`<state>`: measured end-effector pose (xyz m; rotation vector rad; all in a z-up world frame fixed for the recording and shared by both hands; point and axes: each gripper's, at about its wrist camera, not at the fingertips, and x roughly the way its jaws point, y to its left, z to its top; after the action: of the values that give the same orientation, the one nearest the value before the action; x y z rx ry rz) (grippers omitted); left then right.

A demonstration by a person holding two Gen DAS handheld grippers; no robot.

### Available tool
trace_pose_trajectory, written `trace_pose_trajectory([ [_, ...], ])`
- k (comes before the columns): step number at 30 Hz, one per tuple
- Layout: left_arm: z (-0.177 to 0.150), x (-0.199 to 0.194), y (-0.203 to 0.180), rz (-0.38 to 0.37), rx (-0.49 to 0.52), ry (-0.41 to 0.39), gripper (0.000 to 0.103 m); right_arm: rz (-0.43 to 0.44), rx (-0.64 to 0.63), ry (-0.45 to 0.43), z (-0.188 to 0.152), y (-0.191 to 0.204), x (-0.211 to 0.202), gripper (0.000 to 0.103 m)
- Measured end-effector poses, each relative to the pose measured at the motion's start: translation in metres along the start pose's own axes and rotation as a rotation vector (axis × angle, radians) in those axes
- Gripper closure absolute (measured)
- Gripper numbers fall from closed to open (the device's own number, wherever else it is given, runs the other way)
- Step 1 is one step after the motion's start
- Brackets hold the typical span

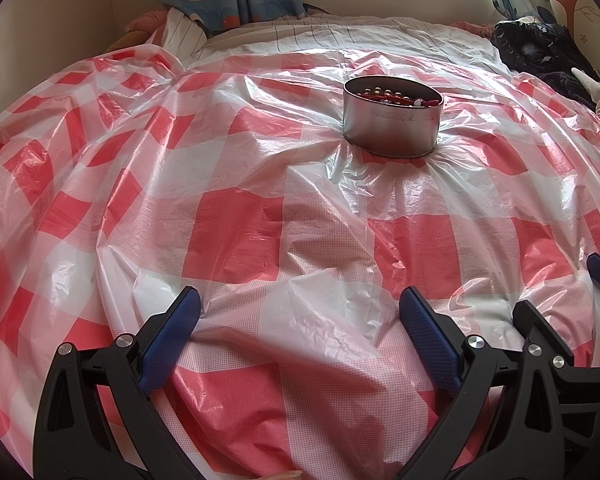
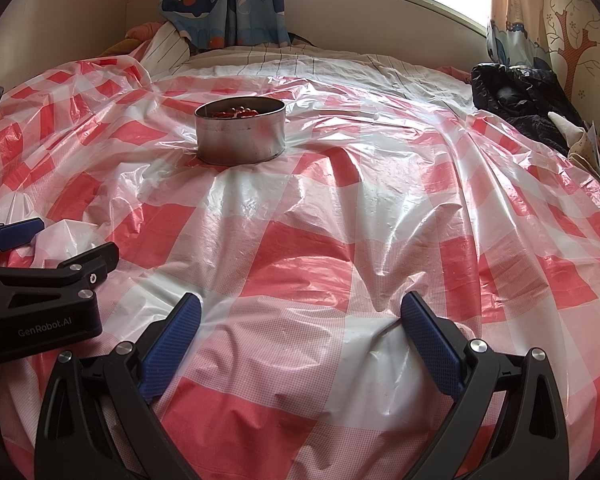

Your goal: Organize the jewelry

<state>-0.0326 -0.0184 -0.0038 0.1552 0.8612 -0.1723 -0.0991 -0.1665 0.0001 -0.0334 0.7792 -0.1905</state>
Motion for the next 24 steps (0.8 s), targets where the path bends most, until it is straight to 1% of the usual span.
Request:
trace_pose_trajectory([
  [24, 0.0020, 0.0045, -0.0006, -0.005, 0.000, 0.009, 0.007, 0.001, 0.001, 0.001, 0.0001, -0.0004, 0.0002, 0.007],
])
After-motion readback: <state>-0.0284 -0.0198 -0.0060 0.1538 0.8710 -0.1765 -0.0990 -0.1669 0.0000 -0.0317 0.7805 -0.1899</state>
